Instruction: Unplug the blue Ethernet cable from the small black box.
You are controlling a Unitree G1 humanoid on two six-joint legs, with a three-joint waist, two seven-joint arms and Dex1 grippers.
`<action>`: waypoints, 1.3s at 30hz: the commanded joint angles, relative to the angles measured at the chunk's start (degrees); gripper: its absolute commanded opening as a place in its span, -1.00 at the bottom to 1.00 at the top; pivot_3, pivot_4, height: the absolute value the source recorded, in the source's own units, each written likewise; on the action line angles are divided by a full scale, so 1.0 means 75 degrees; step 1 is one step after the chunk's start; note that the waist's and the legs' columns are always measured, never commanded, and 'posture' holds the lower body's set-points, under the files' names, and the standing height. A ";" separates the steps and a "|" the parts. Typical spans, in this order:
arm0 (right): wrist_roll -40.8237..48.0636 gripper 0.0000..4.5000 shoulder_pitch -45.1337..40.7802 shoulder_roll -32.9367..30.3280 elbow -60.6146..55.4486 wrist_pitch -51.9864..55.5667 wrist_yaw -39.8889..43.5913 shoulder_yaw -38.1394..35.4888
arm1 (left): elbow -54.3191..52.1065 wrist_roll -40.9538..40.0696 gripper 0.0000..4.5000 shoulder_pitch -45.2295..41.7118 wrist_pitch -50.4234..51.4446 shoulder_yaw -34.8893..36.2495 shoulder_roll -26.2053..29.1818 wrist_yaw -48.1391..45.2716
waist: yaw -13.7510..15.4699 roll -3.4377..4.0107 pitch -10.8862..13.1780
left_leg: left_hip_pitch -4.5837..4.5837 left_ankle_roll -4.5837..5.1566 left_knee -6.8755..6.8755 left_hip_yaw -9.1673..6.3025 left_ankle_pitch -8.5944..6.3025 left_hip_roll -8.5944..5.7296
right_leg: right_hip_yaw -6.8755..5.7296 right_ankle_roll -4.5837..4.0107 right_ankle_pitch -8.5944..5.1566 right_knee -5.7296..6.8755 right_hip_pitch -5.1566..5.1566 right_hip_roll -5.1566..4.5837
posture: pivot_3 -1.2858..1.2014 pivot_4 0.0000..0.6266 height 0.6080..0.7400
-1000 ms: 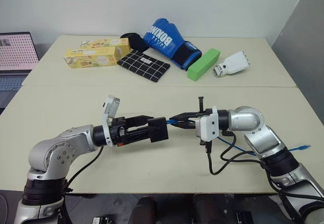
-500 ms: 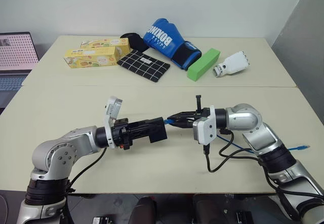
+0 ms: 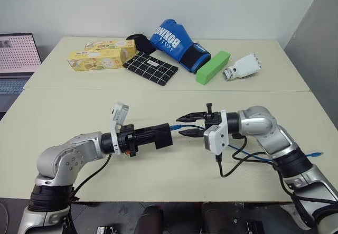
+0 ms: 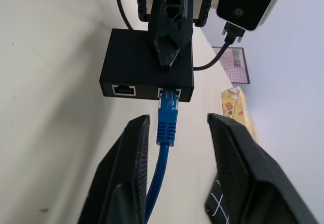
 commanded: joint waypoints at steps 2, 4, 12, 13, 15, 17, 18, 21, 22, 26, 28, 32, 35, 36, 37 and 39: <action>0.2948 0.30 0.0448 -0.0616 -0.1898 0.4144 0.0675 -0.0569 | 0.0127 0.1155 -0.65 -0.0400 -0.1317 -0.0696 0.0240 -0.0889 | 0.0021 0.0000 0.0000 | -0.0005 0.0000 0.0000 -0.0008 0.0000 0.0001 | 0.0002 0.0000 0.0000 -0.0006 0.0003 -0.0001 | 0.03 -0.52 1.00; 0.4126 0.33 0.0481 -0.0533 -0.2400 0.6020 0.0316 -0.0787 | 0.0100 0.1392 -0.65 -0.0542 -0.1653 -0.0913 0.0234 -0.1186 | 0.0016 0.0000 0.0000 | -0.0006 0.0001 0.0000 -0.0010 -0.0001 0.0003 | 0.0005 0.0000 0.0000 -0.0006 0.0003 -0.0008 | 0.03 -0.52 1.00; 0.5166 0.33 0.0541 0.0292 -0.2700 0.8791 -0.0908 -0.1070 | 0.0019 0.1774 -0.65 -0.0669 -0.2304 -0.1083 0.0323 -0.1893 | -0.0022 0.0001 0.0001 | -0.0005 0.0003 -0.0005 -0.0009 -0.0002 -0.0003 | -0.0001 -0.0006 -0.0003 -0.0003 -0.0004 0.0004 | 0.03 -0.52 1.00; 0.5234 0.33 0.0572 0.0339 -0.2703 0.8987 -0.0939 -0.1072 | 0.0039 0.1794 -0.65 -0.0676 -0.2340 -0.1064 0.0322 -0.1930 | -0.0022 0.0001 0.0001 | -0.0006 0.0004 -0.0006 -0.0010 -0.0002 -0.0003 | -0.0002 -0.0005 -0.0003 -0.0003 -0.0005 0.0004 | 0.03 -0.52 1.00; 0.5326 0.33 0.0619 0.0428 -0.2677 0.9278 -0.0963 -0.1090 | 0.0100 0.1838 -0.65 -0.0671 -0.2456 -0.1026 0.0326 -0.2023 | -0.0020 0.0002 0.0001 | -0.0008 0.0004 -0.0004 -0.0009 -0.0002 -0.0003 | -0.0004 -0.0005 -0.0003 -0.0003 -0.0005 0.0003 | 0.03 -0.52 1.00; 0.5285 0.33 0.0658 0.0469 -0.2588 0.9434 -0.0936 -0.1050 | 0.0151 0.1857 -0.65 -0.0655 -0.2546 -0.0992 0.0315 -0.2092 | -0.0020 0.0001 0.0001 | -0.0011 0.0004 -0.0004 -0.0007 -0.0002 -0.0005 | -0.0005 -0.0005 -0.0003 -0.0006 -0.0005 0.0004 | 0.03 -0.52 1.00; 0.5277 0.33 0.0671 0.0470 -0.2569 0.9509 -0.0902 -0.1033 | 0.0171 0.1871 -0.65 -0.0650 -0.2576 -0.0983 0.0310 -0.2111 | -0.0020 0.0001 0.0001 | -0.0011 0.0004 -0.0003 -0.0007 -0.0002 -0.0005 | -0.0007 -0.0004 -0.0003 -0.0006 -0.0005 0.0004 | 0.03 -0.52 1.00; 0.5298 0.33 0.0705 0.0520 -0.2543 0.9723 -0.0852 -0.1036 | 0.0234 0.1889 -0.65 -0.0638 -0.2645 -0.0954 0.0307 -0.2142 | -0.0021 0.0002 0.0001 | -0.0011 0.0005 -0.0004 -0.0006 -0.0003 -0.0007 | -0.0007 -0.0004 -0.0004 -0.0006 -0.0005 0.0005 | 0.03 -0.52 1.00; 0.5256 0.33 0.0708 0.0547 -0.2514 0.9738 -0.0853 -0.1020 | 0.0252 0.1891 -0.65 -0.0624 -0.2661 -0.0941 0.0311 -0.2158 | -0.0021 0.0002 0.0001 | -0.0011 0.0005 -0.0004 -0.0006 -0.0003 -0.0007 | -0.0008 -0.0004 -0.0004 -0.0006 -0.0006 0.0006 | 0.03 -0.52 1.00; 0.5148 0.33 0.0699 0.0641 -0.2455 0.9811 -0.0884 -0.0981 | 0.0275 0.1886 -0.65 -0.0551 -0.2704 -0.0894 0.0340 -0.2201 | -0.0025 0.0002 0.0001 | -0.0011 0.0005 -0.0004 -0.0006 -0.0003 -0.0009 | -0.0008 -0.0004 -0.0004 -0.0005 -0.0007 0.0010 | 0.03 -0.52 1.00; 0.5101 0.33 0.0681 0.0681 -0.2411 0.9820 -0.0874 -0.0975 | 0.0312 0.1892 -0.65 -0.0526 -0.2741 -0.0888 0.0354 -0.2225 | -0.0025 0.0002 0.0001 | -0.0011 0.0005 -0.0005 -0.0007 -0.0003 -0.0009 | -0.0009 -0.0004 -0.0004 -0.0005 -0.0008 0.0011 | 0.03 -0.52 1.00; 0.5079 -0.01 0.0679 0.0726 -0.2391 0.9893 -0.0860 -0.1024 | 0.0342 0.1917 -0.65 -0.0476 -0.2802 -0.0891 0.0367 -0.2245 | -0.0024 0.0002 0.0001 | -0.0011 0.0005 -0.0005 -0.0007 -0.0003 -0.0008 | -0.0009 -0.0004 -0.0004 -0.0005 -0.0009 0.0013 | 0.03 -0.52 1.00; 0.5067 -0.34 0.0673 0.0729 -0.2412 0.9932 -0.0848 -0.1025 | 0.0348 0.1910 -0.65 -0.0448 -0.2816 -0.0889 0.0358 -0.2245 | -0.0024 0.0002 0.0001 | -0.0011 0.0005 -0.0005 -0.0007 -0.0003 -0.0008 | -0.0009 -0.0004 -0.0004 -0.0005 -0.0008 0.0013 | 0.03 -0.52 1.00; 0.5053 -0.42 0.0667 0.0727 -0.2413 0.9937 -0.0836 -0.1014 | 0.0363 0.1923 -0.65 -0.0450 -0.2840 -0.0898 0.0352 -0.2250 | -0.0024 0.0002 0.0001 | -0.0011 0.0005 -0.0005 -0.0007 -0.0003 -0.0008 | -0.0009 -0.0004 -0.0004 -0.0005 -0.0008 0.0013 | 0.03 -0.52 1.00; 0.5026 -0.51 0.0665 0.0709 -0.2430 0.9930 -0.0813 -0.0987 | 0.0373 0.1915 -0.65 -0.0452 -0.2844 -0.0889 0.0333 -0.2229 | -0.0024 0.0001 0.0001 | -0.0011 0.0005 -0.0005 -0.0007 -0.0003 -0.0008 | -0.0008 -0.0004 -0.0004 -0.0005 -0.0009 0.0013 | 0.03 -0.52 1.00; 0.4976 -0.70 0.0661 0.0696 -0.2456 0.9906 -0.0782 -0.0943 | 0.0414 0.1891 -0.65 -0.0476 -0.2843 -0.0877 0.0293 -0.2193 | -0.0024 0.0002 0.0001 | -0.0011 0.0005 -0.0005 -0.0007 -0.0003 -0.0008 | -0.0009 -0.0004 -0.0004 -0.0005 -0.0009 0.0013 | 0.03 -0.52 1.00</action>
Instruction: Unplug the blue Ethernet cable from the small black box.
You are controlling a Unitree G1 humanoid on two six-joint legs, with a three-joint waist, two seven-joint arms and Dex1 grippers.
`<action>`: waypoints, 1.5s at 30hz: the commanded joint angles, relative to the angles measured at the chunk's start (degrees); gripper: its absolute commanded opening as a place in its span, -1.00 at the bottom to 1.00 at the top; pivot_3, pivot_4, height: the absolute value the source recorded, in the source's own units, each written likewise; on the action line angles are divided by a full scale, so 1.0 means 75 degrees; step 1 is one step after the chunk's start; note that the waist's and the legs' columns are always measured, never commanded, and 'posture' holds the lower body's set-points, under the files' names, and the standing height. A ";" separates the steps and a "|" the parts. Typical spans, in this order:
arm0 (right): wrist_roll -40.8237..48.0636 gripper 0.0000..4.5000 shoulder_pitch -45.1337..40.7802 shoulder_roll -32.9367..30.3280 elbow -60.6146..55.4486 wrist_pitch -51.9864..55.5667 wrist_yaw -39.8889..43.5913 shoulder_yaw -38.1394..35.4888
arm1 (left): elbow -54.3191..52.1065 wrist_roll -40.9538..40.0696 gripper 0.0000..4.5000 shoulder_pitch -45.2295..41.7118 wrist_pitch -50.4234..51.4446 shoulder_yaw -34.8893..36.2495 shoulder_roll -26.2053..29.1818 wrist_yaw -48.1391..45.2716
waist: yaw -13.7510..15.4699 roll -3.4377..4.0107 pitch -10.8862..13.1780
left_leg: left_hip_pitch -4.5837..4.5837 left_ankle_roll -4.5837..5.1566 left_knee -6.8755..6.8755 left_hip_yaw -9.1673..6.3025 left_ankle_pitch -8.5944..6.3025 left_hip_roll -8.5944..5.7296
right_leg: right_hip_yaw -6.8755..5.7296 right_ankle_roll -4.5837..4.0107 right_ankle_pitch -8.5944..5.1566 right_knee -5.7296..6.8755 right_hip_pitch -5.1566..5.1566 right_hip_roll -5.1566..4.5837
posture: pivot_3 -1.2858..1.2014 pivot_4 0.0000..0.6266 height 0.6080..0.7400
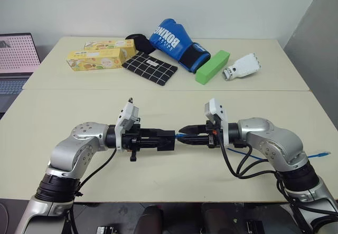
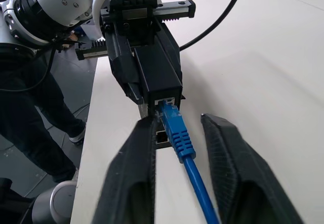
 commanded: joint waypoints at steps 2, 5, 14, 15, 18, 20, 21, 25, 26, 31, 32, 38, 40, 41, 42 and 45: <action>-0.0095 -0.92 -0.0083 0.0007 -0.0234 -0.0090 0.0087 0.0022 | -0.0093 -0.0050 -0.65 -0.0025 -0.0113 0.0201 -0.0016 -0.0020 | 0.0000 0.0000 0.0000 | 0.0000 0.0000 0.0000 0.0000 0.0000 0.0000 | 0.0001 0.0000 0.0000 0.0000 0.0000 0.0000 | 0.03 -0.52 1.00; -0.0141 -1.00 -0.0096 0.0024 -0.0249 -0.0099 0.0116 0.0056 | -0.0109 -0.0052 -0.65 0.0000 -0.0125 0.0193 -0.0029 -0.0028 | -0.0001 0.0000 0.0000 | 0.0000 0.0000 0.0000 0.0000 0.0000 0.0000 | 0.0000 0.0000 0.0000 0.0000 0.0000 0.0001 | 0.03 -0.52 1.00; -0.0258 -1.00 -0.0223 -0.0032 -0.0026 -0.0136 0.0425 0.0086 | -0.0110 -0.0074 -0.65 0.0219 -0.0374 0.0255 0.0016 -0.0298 | -0.0002 0.0000 0.0000 | 0.0000 0.0000 0.0000 0.0001 0.0000 0.0001 | 0.0001 0.0000 0.0000 0.0000 -0.0001 0.0001 | 0.03 -0.52 1.00; -0.0196 -1.00 -0.0256 -0.0055 -0.0010 -0.0078 0.0529 0.0057 | -0.0061 -0.0091 -0.65 0.0257 -0.0423 0.0288 0.0016 -0.0348 | -0.0003 0.0000 0.0000 | 0.0000 0.0000 0.0000 0.0002 0.0000 0.0001 | 0.0001 0.0000 0.0000 0.0000 -0.0001 0.0001 | 0.03 -0.52 1.00; -0.0045 -1.00 -0.0330 -0.0015 0.0047 0.0020 0.0664 -0.0081 | 0.0097 -0.0051 -0.65 0.0302 -0.0596 0.0316 0.0014 -0.0474 | -0.0001 0.0001 0.0000 | 0.0000 0.0000 0.0000 0.0000 0.0000 0.0002 | 0.0000 0.0000 0.0000 0.0000 -0.0002 0.0001 | 0.03 -0.52 1.00; 0.0060 -0.69 -0.0357 -0.0005 0.0075 0.0068 0.0753 -0.0161 | 0.0212 0.0007 -0.65 0.0299 -0.0690 0.0281 0.0046 -0.0600 | -0.0001 0.0001 0.0000 | 0.0000 0.0000 0.0000 0.0000 0.0000 0.0002 | -0.0001 0.0000 0.0000 0.0000 -0.0001 0.0001 | 0.03 -0.52 1.00; 0.0165 -0.64 -0.0360 0.0006 0.0066 0.0136 0.0773 -0.0225 | 0.0280 0.0041 -0.65 0.0293 -0.0733 0.0259 0.0057 -0.0656 | 0.0000 0.0001 0.0001 | 0.0000 0.0000 0.0000 0.0000 0.0000 0.0002 | 0.0000 0.0000 0.0000 0.0000 -0.0001 0.0001 | 0.03 -0.52 1.00; 0.0457 -0.24 -0.0269 0.0112 -0.0066 0.0397 0.0591 -0.0460 | 0.0352 0.0063 -0.65 0.0260 -0.0766 0.0239 0.0007 -0.0724 | -0.0001 0.0001 0.0000 | -0.0001 0.0001 -0.0001 0.0002 0.0000 0.0000 | -0.0001 0.0000 0.0000 -0.0001 -0.0002 0.0012 | 0.03 -0.52 1.00; 0.0509 -0.22 -0.0215 0.0127 -0.0110 0.0468 0.0546 -0.0489 | 0.0348 0.0062 -0.65 0.0253 -0.0767 0.0242 -0.0010 -0.0729 | -0.0001 0.0001 0.0000 | -0.0001 0.0001 -0.0001 0.0001 0.0000 0.0002 | 0.0000 0.0000 0.0000 -0.0001 -0.0002 0.0013 | 0.03 -0.52 1.00; 0.0384 -0.22 0.0104 0.0260 -0.0293 0.0487 0.0152 -0.0476 | 0.0384 -0.0002 -0.65 0.0175 -0.0740 0.0265 -0.0120 -0.0668 | 0.0000 0.0001 0.0000 | -0.0001 0.0001 -0.0001 0.0000 -0.0001 0.0003 | 0.0000 0.0000 0.0000 -0.0001 -0.0001 0.0013 | 0.03 -0.52 1.00; 0.0344 -0.22 0.0144 0.0313 -0.0304 0.0462 0.0061 -0.0456 | 0.0389 -0.0016 -0.65 0.0159 -0.0730 0.0272 -0.0136 -0.0662 | 0.0000 0.0001 0.0001 | -0.0001 0.0001 -0.0001 0.0000 -0.0001 0.0002 | 0.0000 0.0000 0.0000 -0.0001 -0.0001 0.0013 | 0.03 -0.52 1.00; 0.0269 -0.22 0.0284 0.0485 -0.0389 0.0388 -0.0220 -0.0363 | 0.0414 -0.0040 -0.65 0.0110 -0.0680 0.0293 -0.0175 -0.0671 | -0.0003 0.0001 0.0001 | -0.0001 0.0001 -0.0002 0.0000 0.0000 0.0002 | 0.0000 0.0000 0.0000 0.0000 -0.0003 0.0016 | 0.03 -0.52 1.00; 0.0272 -0.22 0.0303 0.0538 -0.0406 0.0392 -0.0288 -0.0353 | 0.0396 -0.0059 -0.65 0.0098 -0.0650 0.0295 -0.0182 -0.0661 | -0.0002 0.0001 0.0001 | -0.0002 0.0001 -0.0003 0.0001 -0.0001 0.0003 | 0.0001 0.0000 0.0000 0.0000 -0.0004 0.0017 | 0.03 -0.52 1.00; 0.0270 -0.22 0.0307 0.0552 -0.0411 0.0391 -0.0304 -0.0345 | 0.0391 -0.0065 -0.65 0.0092 -0.0639 0.0297 -0.0185 -0.0658 | -0.0002 0.0001 0.0000 | -0.0002 0.0001 -0.0003 0.0001 0.0000 0.0003 | 0.0002 0.0000 0.0000 0.0000 -0.0004 0.0017 | 0.03 -0.52 1.00; 0.0267 -0.22 0.0306 0.0555 -0.0413 0.0383 -0.0290 -0.0318 | 0.0406 -0.0062 -0.65 0.0077 -0.0637 0.0294 -0.0192 -0.0658 | -0.0002 0.0001 0.0001 | -0.0002 0.0001 -0.0002 0.0001 0.0000 0.0003 | 0.0001 0.0000 0.0000 0.0000 -0.0004 0.0017 | 0.03 -0.52 1.00; 0.0330 -0.22 0.0309 0.0567 -0.0478 0.0424 -0.0249 -0.0259 | 0.0445 -0.0050 -0.65 0.0037 -0.0625 0.0290 -0.0206 -0.0656 | -0.0001 0.0001 0.0001 | -0.0002 0.0001 -0.0002 0.0000 0.0000 0.0003 | 0.0001 0.0000 0.0000 0.0000 -0.0004 0.0017 | 0.03 -0.52 1.00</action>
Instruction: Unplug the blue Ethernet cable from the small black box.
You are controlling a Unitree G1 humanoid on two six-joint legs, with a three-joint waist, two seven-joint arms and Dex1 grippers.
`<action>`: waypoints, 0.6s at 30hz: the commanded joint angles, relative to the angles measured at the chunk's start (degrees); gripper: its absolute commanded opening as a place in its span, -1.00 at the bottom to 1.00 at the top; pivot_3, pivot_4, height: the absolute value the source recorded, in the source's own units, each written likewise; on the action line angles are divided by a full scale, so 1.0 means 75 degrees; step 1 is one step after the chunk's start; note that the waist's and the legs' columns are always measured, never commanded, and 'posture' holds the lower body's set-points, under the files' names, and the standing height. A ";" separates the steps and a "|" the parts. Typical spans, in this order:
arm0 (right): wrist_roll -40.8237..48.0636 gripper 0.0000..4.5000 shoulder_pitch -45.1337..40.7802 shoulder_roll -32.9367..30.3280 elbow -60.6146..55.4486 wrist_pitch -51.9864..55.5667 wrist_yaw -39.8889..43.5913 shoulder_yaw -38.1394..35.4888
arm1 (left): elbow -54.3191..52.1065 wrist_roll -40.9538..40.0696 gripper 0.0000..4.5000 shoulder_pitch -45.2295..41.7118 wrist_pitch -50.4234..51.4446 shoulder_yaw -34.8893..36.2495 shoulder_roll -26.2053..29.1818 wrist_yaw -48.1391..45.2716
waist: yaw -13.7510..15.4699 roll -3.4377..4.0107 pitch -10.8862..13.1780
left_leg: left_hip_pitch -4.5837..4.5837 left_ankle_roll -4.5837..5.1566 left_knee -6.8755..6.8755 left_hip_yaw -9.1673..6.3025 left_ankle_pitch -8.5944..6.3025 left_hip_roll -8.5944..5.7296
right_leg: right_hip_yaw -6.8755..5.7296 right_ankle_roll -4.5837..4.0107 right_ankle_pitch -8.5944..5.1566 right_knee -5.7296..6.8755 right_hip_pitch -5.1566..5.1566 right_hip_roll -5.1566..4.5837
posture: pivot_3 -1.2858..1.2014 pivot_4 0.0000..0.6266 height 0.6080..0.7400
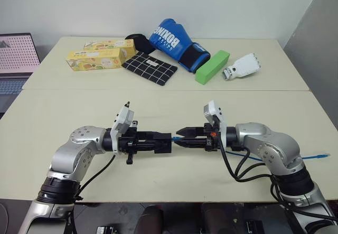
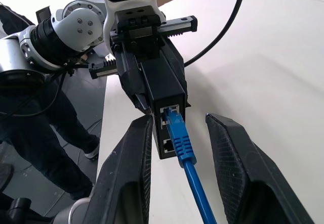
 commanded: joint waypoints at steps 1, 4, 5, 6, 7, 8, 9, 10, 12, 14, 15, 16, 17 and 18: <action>0.0062 -0.22 -0.0023 0.0045 -0.0341 -0.0071 0.0041 0.0055 | -0.0064 -0.0128 -0.65 -0.0187 0.0014 0.0163 -0.0042 -0.0037 | 0.0001 0.0000 0.0000 | 0.0000 0.0000 0.0000 0.0000 0.0000 -0.0001 | -0.0001 0.0000 0.0000 0.0000 0.0000 0.0000 | 0.03 -0.52 1.00; 0.0011 -0.22 -0.0018 0.0047 -0.0332 -0.0096 0.0039 0.0142 | -0.0039 -0.0119 -0.65 -0.0222 0.0021 0.0155 -0.0076 -0.0024 | 0.0000 0.0000 0.0000 | 0.0000 0.0000 0.0000 0.0001 0.0000 0.0000 | 0.0000 0.0000 0.0000 0.0000 0.0000 0.0000 | 0.03 -0.52 1.00; -0.0007 -0.22 -0.0014 0.0033 -0.0325 -0.0108 0.0049 0.0168 | -0.0035 -0.0114 -0.65 -0.0228 0.0026 0.0156 -0.0084 -0.0025 | 0.0000 0.0000 0.0000 | 0.0000 0.0000 0.0000 0.0000 0.0000 -0.0001 | -0.0001 0.0000 0.0000 0.0000 0.0000 0.0000 | 0.03 -0.52 1.00; -0.0016 -0.22 -0.0012 0.0019 -0.0321 -0.0114 0.0052 0.0180 | -0.0038 -0.0111 -0.65 -0.0233 0.0034 0.0156 -0.0091 -0.0024 | -0.0001 0.0000 0.0000 | 0.0000 0.0000 0.0000 0.0001 0.0000 -0.0001 | 0.0000 0.0000 0.0000 0.0000 0.0000 0.0001 | 0.03 -0.52 1.00; -0.0019 -0.22 -0.0012 0.0012 -0.0318 -0.0121 0.0049 0.0185 | -0.0040 -0.0107 -0.65 -0.0237 0.0039 0.0157 -0.0096 -0.0025 | -0.0001 0.0000 0.0000 | 0.0000 0.0000 0.0000 0.0001 0.0000 -0.0001 | 0.0001 0.0000 0.0000 0.0000 0.0000 0.0001 | 0.03 -0.52 1.00; -0.0012 -0.22 -0.0020 0.0031 -0.0301 -0.0118 0.0019 0.0170 | -0.0043 -0.0102 -0.65 -0.0239 0.0041 0.0155 -0.0099 -0.0029 | -0.0001 0.0000 0.0000 | 0.0000 0.0000 0.0000 0.0001 0.0000 -0.0001 | 0.0000 0.0000 0.0000 0.0000 0.0000 0.0001 | 0.03 -0.52 1.00; -0.0010 -0.22 -0.0032 0.0041 -0.0285 -0.0120 0.0004 0.0165 | -0.0045 -0.0100 -0.65 -0.0240 0.0044 0.0153 -0.0101 -0.0030 | -0.0001 0.0000 0.0000 | 0.0000 0.0000 0.0000 0.0001 0.0000 -0.0001 | 0.0000 0.0000 0.0000 0.0000 0.0000 0.0001 | 0.03 -0.52 1.00; -0.0004 -0.22 -0.0051 0.0054 -0.0263 -0.0120 -0.0009 0.0158 | -0.0046 -0.0095 -0.65 -0.0239 0.0043 0.0150 -0.0101 -0.0035 | -0.0001 0.0000 0.0000 | 0.0000 0.0000 0.0000 0.0001 0.0000 -0.0001 | 0.0000 0.0000 0.0000 0.0000 0.0000 0.0001 | 0.03 -0.52 1.00; 0.0050 -0.22 -0.0067 0.0076 -0.0237 -0.0104 -0.0015 0.0122 | -0.0062 -0.0089 -0.65 -0.0230 0.0047 0.0144 -0.0105 -0.0031 | 0.0000 0.0000 0.0000 | 0.0000 0.0000 0.0000 0.0000 0.0000 0.0000 | 0.0000 0.0000 0.0000 -0.0001 0.0000 0.0001 | 0.03 -0.52 1.00; 0.0145 -0.22 -0.0073 0.0116 -0.0216 -0.0047 -0.0023 0.0063 | -0.0071 -0.0076 -0.65 -0.0212 0.0037 0.0138 -0.0105 -0.0034 | 0.0000 0.0000 0.0000 | 0.0000 0.0000 0.0000 0.0000 0.0000 0.0000 | 0.0000 0.0000 0.0000 -0.0001 0.0000 0.0001 | 0.03 -0.52 1.00; 0.0188 -0.22 -0.0078 0.0127 -0.0206 -0.0018 -0.0015 0.0037 | -0.0074 -0.0071 -0.65 -0.0204 0.0034 0.0137 -0.0105 -0.0036 | 0.0000 0.0000 0.0000 | 0.0000 0.0000 -0.0001 0.0000 0.0000 -0.0001 | 0.0000 0.0000 0.0000 -0.0001 0.0000 0.0001 | 0.03 -0.52 1.00; 0.0226 -0.22 -0.0082 0.0139 -0.0197 0.0011 -0.0011 0.0010 | -0.0076 -0.0068 -0.65 -0.0197 0.0034 0.0137 -0.0103 -0.0037 | 0.0000 0.0000 0.0000 | 0.0000 0.0000 -0.0001 0.0000 0.0000 -0.0001 | -0.0001 0.0000 0.0000 -0.0001 0.0000 0.0001 | 0.03 -0.52 1.00; 0.0246 -0.22 -0.0085 0.0139 -0.0187 0.0028 0.0003 -0.0007 | -0.0079 -0.0066 -0.65 -0.0189 0.0035 0.0137 -0.0100 -0.0040 | 0.0000 0.0000 0.0000 | 0.0000 0.0000 0.0000 0.0001 0.0000 -0.0001 | 0.0000 0.0000 0.0000 -0.0001 0.0000 0.0001 | 0.03 -0.52 1.00; 0.0252 -0.22 -0.0087 0.0133 -0.0179 0.0037 0.0018 -0.0017 | -0.0081 -0.0064 -0.65 -0.0182 0.0036 0.0136 -0.0098 -0.0041 | 0.0000 0.0000 0.0000 | 0.0000 0.0000 0.0000 0.0000 0.0000 0.0000 | 0.0000 0.0000 0.0000 -0.0001 0.0000 0.0001 | 0.03 -0.52 1.00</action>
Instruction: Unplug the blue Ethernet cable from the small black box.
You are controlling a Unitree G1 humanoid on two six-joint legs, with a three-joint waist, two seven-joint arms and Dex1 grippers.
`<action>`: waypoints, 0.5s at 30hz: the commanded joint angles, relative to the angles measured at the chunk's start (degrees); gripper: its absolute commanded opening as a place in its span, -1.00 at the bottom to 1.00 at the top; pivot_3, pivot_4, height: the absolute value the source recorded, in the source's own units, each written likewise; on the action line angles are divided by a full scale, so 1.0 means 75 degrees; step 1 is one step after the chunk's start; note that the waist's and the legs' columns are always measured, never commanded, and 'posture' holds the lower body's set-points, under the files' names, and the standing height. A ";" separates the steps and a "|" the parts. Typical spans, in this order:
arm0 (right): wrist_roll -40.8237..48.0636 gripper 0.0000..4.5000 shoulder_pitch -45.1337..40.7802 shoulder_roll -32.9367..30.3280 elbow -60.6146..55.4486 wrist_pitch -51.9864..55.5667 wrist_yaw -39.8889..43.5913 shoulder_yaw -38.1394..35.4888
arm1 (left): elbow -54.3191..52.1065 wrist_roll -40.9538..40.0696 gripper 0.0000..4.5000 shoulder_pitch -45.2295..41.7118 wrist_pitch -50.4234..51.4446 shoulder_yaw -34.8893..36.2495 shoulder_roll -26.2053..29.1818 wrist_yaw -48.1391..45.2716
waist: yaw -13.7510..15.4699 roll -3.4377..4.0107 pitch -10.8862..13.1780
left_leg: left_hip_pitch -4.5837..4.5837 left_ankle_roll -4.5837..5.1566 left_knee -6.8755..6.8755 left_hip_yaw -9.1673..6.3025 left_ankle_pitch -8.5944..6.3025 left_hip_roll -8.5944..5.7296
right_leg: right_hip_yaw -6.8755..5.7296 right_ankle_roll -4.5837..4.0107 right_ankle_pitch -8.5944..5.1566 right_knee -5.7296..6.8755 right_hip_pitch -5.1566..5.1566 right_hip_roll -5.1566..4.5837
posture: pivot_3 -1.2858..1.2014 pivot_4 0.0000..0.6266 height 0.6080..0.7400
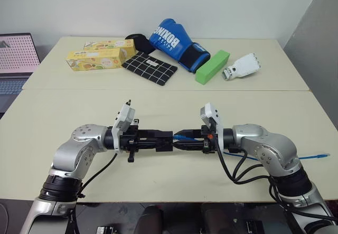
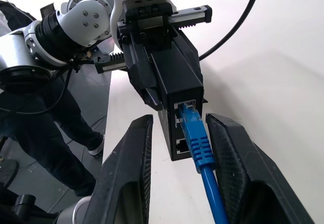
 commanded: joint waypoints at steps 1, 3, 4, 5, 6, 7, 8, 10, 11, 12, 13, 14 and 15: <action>0.0224 -0.22 -0.0091 0.0040 -0.0132 0.0022 0.0074 -0.0218 | -0.0116 -0.0065 -0.65 -0.0031 -0.0058 0.0135 0.0000 -0.0044 | 0.0000 0.0000 0.0000 | 0.0000 0.0000 0.0000 0.0000 0.0000 0.0000 | 0.0000 0.0000 0.0000 0.0000 0.0000 0.0000 | 0.03 -0.52 1.00; 0.0235 -0.22 -0.0091 0.0027 -0.0114 0.0042 0.0102 -0.0231 | -0.0121 -0.0064 -0.65 -0.0022 -0.0057 0.0131 0.0003 -0.0049 | 0.0000 0.0000 0.0000 | 0.0000 0.0000 0.0000 0.0001 0.0000 0.0000 | 0.0000 0.0000 0.0000 0.0000 0.0000 0.0000 | 0.03 -0.52 1.00; 0.0230 -0.22 -0.0081 0.0002 -0.0125 0.0046 0.0124 -0.0225 | -0.0137 -0.0071 -0.65 -0.0010 -0.0050 0.0135 0.0004 -0.0044 | 0.0000 0.0000 0.0000 | 0.0000 0.0000 0.0000 0.0000 0.0000 0.0000 | 0.0000 0.0000 0.0000 0.0000 0.0000 0.0000 | 0.03 -0.52 1.00; 0.0228 -0.22 -0.0071 -0.0014 -0.0133 0.0052 0.0142 -0.0226 | -0.0149 -0.0079 -0.65 0.0000 -0.0042 0.0139 0.0006 -0.0041 | 0.0001 0.0000 0.0000 | 0.0000 0.0000 0.0000 0.0000 0.0000 0.0000 | 0.0000 0.0000 0.0000 0.0000 0.0000 0.0000 | 0.03 -0.52 1.00; 0.0220 -0.22 -0.0060 -0.0031 -0.0138 0.0055 0.0164 -0.0223 | -0.0156 -0.0079 -0.65 0.0006 -0.0044 0.0139 0.0007 -0.0042 | 0.0000 0.0000 0.0000 | 0.0000 0.0000 0.0000 0.0000 0.0000 0.0000 | 0.0000 0.0000 0.0000 0.0000 0.0000 0.0000 | 0.03 -0.52 1.00; 0.0201 -0.22 -0.0053 -0.0048 -0.0140 0.0048 0.0183 -0.0215 | -0.0158 -0.0085 -0.65 0.0008 -0.0039 0.0142 0.0003 -0.0037 | 0.0000 0.0000 0.0000 | 0.0000 0.0000 0.0000 0.0000 0.0000 0.0000 | 0.0000 0.0000 0.0000 0.0000 0.0000 0.0000 | 0.03 -0.52 1.00; 0.0201 -0.22 -0.0050 -0.0053 -0.0137 0.0055 0.0191 -0.0217 | -0.0157 -0.0082 -0.65 0.0009 -0.0043 0.0139 0.0004 -0.0042 | 0.0000 0.0000 0.0000 | 0.0000 0.0000 0.0000 0.0001 0.0000 0.0000 | 0.0000 0.0000 0.0000 0.0000 0.0000 0.0000 | 0.03 -0.52 1.00; 0.0184 -0.22 -0.0044 -0.0065 -0.0138 0.0050 0.0206 -0.0210 | -0.0165 -0.0079 -0.65 0.0015 -0.0048 0.0134 0.0006 -0.0049 | 0.0000 0.0000 0.0000 | 0.0000 0.0000 0.0000 0.0001 0.0000 0.0000 | 0.0000 0.0000 0.0000 0.0000 0.0000 0.0000 | 0.03 -0.52 1.00; 0.0173 -0.38 -0.0040 -0.0071 -0.0139 0.0045 0.0212 -0.0206 | -0.0171 -0.0082 -0.65 0.0020 -0.0046 0.0135 0.0005 -0.0049 | 0.0000 0.0000 0.0000 | 0.0000 0.0000 0.0000 0.0001 0.0000 -0.0001 | 0.0001 0.0000 0.0000 0.0000 0.0000 0.0000 | 0.03 -0.52 1.00; 0.0164 -0.42 -0.0038 -0.0075 -0.0140 0.0040 0.0216 -0.0203 | -0.0173 -0.0084 -0.65 0.0023 -0.0048 0.0136 0.0004 -0.0048 | 0.0000 0.0000 0.0000 | 0.0000 0.0000 0.0000 0.0000 0.0000 0.0000 | 0.0000 0.0000 0.0000 0.0000 0.0000 0.0000 | 0.03 -0.52 1.00; 0.0157 -0.56 -0.0039 -0.0076 -0.0138 0.0035 0.0216 -0.0202 | -0.0173 -0.0087 -0.65 0.0023 -0.0047 0.0138 0.0001 -0.0049 | 0.0000 0.0000 0.0000 | 0.0000 0.0000 0.0000 0.0000 0.0000 -0.0001 | 0.0000 0.0000 0.0000 0.0000 0.0000 0.0000 | 0.03 -0.52 1.00; 0.0148 -0.63 -0.0041 -0.0081 -0.0137 0.0026 0.0218 -0.0199 | -0.0172 -0.0089 -0.65 0.0023 -0.0046 0.0138 -0.0003 -0.0049 | 0.0000 0.0000 0.0000 | 0.0000 0.0000 0.0000 0.0000 0.0000 -0.0001 | 0.0001 0.0000 0.0000 0.0000 0.0000 0.0000 | 0.03 -0.52 1.00; 0.0142 -0.73 -0.0043 -0.0083 -0.0134 0.0019 0.0222 -0.0196 | -0.0174 -0.0086 -0.65 0.0024 -0.0049 0.0133 -0.0004 -0.0056 | 0.0000 0.0000 0.0000 | 0.0000 0.0000 0.0000 0.0001 0.0000 -0.0001 | 0.0000 0.0000 0.0000 0.0000 0.0000 0.0000 | 0.03 -0.52 1.00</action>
